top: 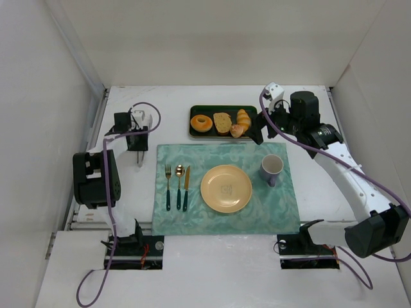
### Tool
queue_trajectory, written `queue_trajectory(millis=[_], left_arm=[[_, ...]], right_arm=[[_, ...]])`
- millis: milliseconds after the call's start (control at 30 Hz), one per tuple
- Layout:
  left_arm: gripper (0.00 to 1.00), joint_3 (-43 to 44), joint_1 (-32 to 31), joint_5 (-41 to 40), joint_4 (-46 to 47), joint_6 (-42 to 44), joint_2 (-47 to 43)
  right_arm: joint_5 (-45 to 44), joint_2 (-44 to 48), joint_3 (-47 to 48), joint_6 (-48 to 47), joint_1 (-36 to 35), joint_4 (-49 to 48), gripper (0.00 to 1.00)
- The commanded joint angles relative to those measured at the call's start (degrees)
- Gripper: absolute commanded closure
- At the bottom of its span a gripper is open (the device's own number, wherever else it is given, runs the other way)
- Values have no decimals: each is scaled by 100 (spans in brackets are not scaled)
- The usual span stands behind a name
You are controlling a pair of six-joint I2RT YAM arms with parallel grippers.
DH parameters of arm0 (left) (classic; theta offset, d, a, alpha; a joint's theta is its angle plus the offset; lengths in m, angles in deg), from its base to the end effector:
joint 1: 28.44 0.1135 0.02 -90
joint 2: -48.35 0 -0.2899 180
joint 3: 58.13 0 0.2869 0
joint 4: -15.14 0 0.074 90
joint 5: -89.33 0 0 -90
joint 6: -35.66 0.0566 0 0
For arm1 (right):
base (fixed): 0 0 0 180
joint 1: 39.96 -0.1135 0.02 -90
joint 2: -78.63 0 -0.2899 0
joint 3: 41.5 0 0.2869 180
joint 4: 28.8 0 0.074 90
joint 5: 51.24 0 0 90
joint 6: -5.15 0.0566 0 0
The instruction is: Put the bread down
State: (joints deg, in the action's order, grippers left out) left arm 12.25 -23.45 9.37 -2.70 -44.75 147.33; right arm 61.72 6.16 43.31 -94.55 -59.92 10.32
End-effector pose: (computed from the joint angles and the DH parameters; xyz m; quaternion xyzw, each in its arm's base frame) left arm 0.4059 0.0255 0.1685 0.0696 0.9230 -0.0337 0.3769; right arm 0.2984 0.1319 0.3944 -0.3145 0.7801 0.2147 0.4964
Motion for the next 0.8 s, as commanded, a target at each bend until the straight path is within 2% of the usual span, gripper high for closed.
queue_trajectory(millis=[0,200,567,767], left_arm=[[58,296,37,288,-39,-88,-659],[59,409,-25,455,-92,-194,-1108],[59,875,-412,1341,-347,-509,-1847],[59,1156,-973,1965,-558,-563,-1926]], right_arm=[[86,136,215,-77,-25,-77,0],[24,136,215,-77,-25,-77,0],[-204,84,163,-77,-25,-130,0],[-319,84,110,-77,-25,-235,0]])
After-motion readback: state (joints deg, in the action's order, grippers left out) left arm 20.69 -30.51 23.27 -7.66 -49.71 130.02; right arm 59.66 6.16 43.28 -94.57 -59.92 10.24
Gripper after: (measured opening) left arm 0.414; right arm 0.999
